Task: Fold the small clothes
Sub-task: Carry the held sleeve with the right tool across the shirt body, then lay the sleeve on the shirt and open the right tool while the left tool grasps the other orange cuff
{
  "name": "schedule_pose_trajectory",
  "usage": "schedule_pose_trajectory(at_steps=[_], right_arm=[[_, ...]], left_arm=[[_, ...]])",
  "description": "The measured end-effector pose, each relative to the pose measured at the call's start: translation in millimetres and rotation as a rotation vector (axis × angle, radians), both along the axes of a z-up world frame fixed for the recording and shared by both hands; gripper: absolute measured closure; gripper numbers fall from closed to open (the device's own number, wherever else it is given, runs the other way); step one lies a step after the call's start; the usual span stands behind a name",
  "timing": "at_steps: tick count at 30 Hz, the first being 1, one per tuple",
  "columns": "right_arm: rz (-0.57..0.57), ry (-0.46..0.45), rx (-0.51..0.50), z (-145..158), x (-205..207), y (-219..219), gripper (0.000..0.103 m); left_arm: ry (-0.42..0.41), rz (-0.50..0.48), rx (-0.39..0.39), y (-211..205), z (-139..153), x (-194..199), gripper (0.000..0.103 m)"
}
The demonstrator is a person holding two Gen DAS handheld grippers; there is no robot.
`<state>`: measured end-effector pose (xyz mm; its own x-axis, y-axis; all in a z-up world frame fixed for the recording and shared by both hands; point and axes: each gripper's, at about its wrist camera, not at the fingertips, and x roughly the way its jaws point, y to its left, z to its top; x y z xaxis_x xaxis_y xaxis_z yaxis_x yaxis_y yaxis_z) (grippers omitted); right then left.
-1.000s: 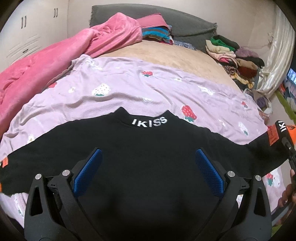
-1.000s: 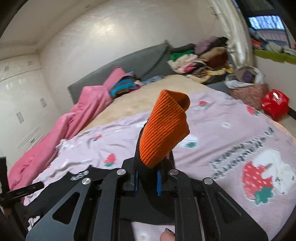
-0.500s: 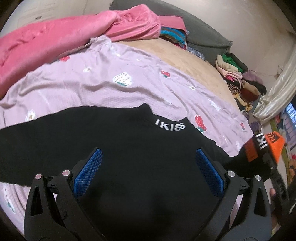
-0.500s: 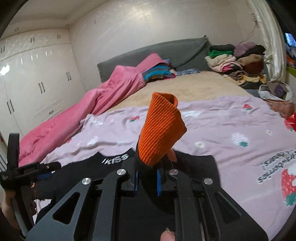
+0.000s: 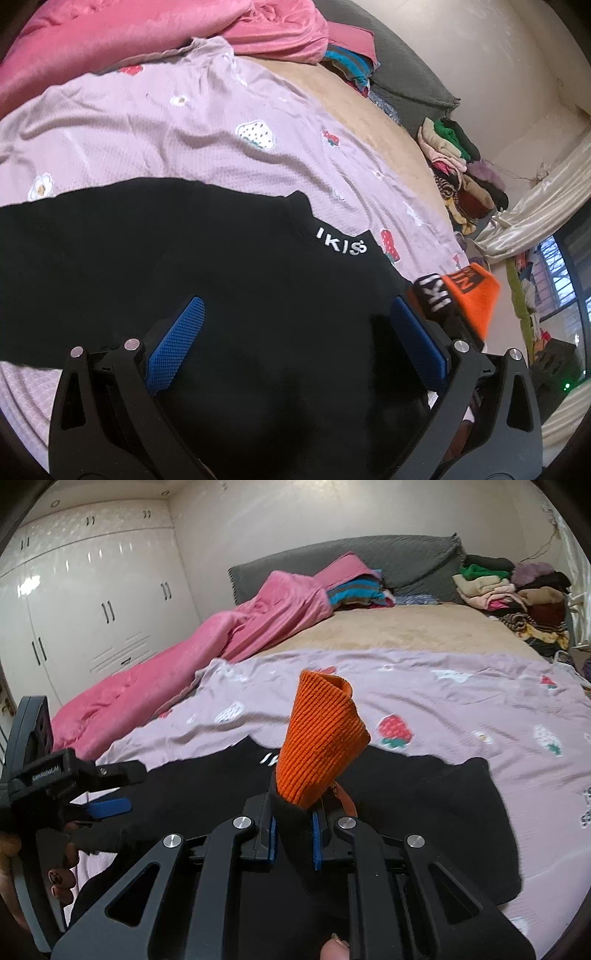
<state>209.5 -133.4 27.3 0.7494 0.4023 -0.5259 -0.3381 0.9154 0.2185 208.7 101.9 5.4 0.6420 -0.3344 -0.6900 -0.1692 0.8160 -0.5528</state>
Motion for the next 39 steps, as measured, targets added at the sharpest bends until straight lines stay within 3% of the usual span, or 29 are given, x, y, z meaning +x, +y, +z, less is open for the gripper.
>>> schedule_pose_trajectory(at_steps=[5,6,10,11,15,17,19,23,26,27,28,36,39], right_arm=[[0.045,0.040,-0.006,-15,3,20,0.085],[0.056,0.051,-0.003,-18,3,23,0.076],[0.121,0.075,0.021,-23,-6,30,0.062],[0.135,0.077,0.032,-22,-10,29,0.051],[0.141,0.079,0.054,-18,-24,16,0.047],[0.123,0.083,0.067,-17,-27,6,0.047],[0.092,0.090,0.077,-17,-30,-7,0.046],[0.025,0.107,0.103,-19,-30,-34,0.046],[-0.018,0.111,0.113,-20,-30,-51,0.046],[-0.027,0.110,0.115,-19,-30,-55,0.046],[-0.037,0.109,0.120,-19,-30,-60,0.046],[-0.104,0.072,0.117,-11,-30,-85,0.046],[-0.116,0.062,0.111,-10,-30,-89,0.046]], left_arm=[[0.020,-0.007,-0.073,8,-13,1,0.008],[0.025,-0.007,-0.073,9,-16,1,0.008],[0.043,-0.024,-0.082,7,-27,2,0.009],[0.047,-0.034,-0.082,3,-29,2,0.009],[0.066,-0.072,-0.053,-11,-37,3,0.011],[0.083,-0.100,-0.034,-21,-42,3,0.019],[0.093,-0.129,-0.002,-32,-46,5,0.038],[0.110,-0.170,0.070,-54,-52,9,0.052],[0.109,-0.193,0.131,-71,-53,12,0.069],[0.097,-0.206,0.161,-77,-52,13,0.086],[0.082,-0.224,0.175,-82,-49,13,0.092],[-0.129,-0.184,0.187,-66,20,-14,0.094],[-0.167,-0.145,0.189,-51,37,-23,0.094]])
